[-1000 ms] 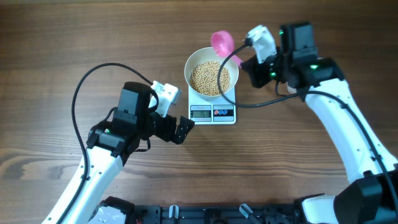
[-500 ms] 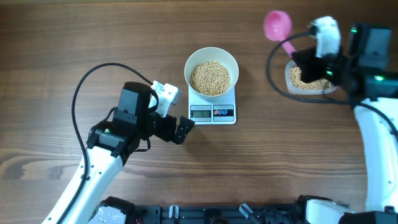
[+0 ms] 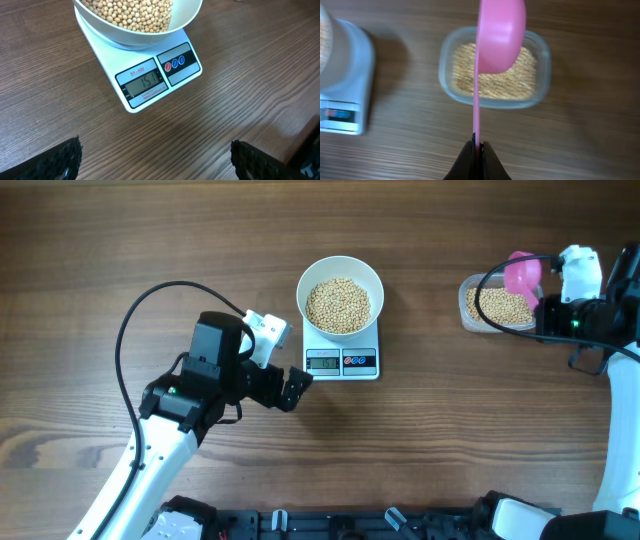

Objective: Scoop item into bowl and weigh 150g on scale
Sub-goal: 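Dip the pink scoop into the soybean tub and lift it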

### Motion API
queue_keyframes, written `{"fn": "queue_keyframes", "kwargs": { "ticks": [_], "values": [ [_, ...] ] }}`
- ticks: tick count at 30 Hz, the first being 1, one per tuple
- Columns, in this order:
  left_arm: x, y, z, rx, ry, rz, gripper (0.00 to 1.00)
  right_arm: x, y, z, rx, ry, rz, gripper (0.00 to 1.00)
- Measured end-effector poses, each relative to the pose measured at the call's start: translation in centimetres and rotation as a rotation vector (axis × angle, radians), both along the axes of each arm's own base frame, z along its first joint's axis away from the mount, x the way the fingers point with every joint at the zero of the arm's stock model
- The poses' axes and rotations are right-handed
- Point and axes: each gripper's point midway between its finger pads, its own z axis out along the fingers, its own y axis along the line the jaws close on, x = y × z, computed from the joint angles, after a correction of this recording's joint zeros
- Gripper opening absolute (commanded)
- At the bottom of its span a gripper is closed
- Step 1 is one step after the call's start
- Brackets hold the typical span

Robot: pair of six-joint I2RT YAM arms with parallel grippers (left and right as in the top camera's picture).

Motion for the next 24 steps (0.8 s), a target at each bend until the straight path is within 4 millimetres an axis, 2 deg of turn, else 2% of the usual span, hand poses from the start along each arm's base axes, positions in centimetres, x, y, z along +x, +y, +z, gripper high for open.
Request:
{"fn": "queue_keyframes", "kwargs": {
  "ticks": [8, 14, 18, 21, 24],
  "values": [
    [0.0, 0.0, 0.0, 0.000, 0.000, 0.000, 1.00, -0.8, -1.4, -0.6, -0.180, 0.068, 0.010, 0.04],
    [0.0, 0.0, 0.0, 0.000, 0.000, 0.000, 1.00, 0.3, -1.2, -0.2, -0.333, 0.067, 0.029, 0.04],
    [0.0, 0.0, 0.0, 0.000, 0.000, 0.000, 1.00, 0.6, -0.6, 0.0, -0.374, 0.063, 0.045, 0.04],
    [0.0, 0.0, 0.0, 0.000, 0.000, 0.000, 1.00, 1.0, 0.9, -0.1, -0.291, 0.038, 0.078, 0.04],
    [0.0, 0.0, 0.0, 0.000, 0.000, 0.000, 1.00, 2.5, 4.2, 0.5, -0.124, -0.056, 0.158, 0.04]
  ]
}}
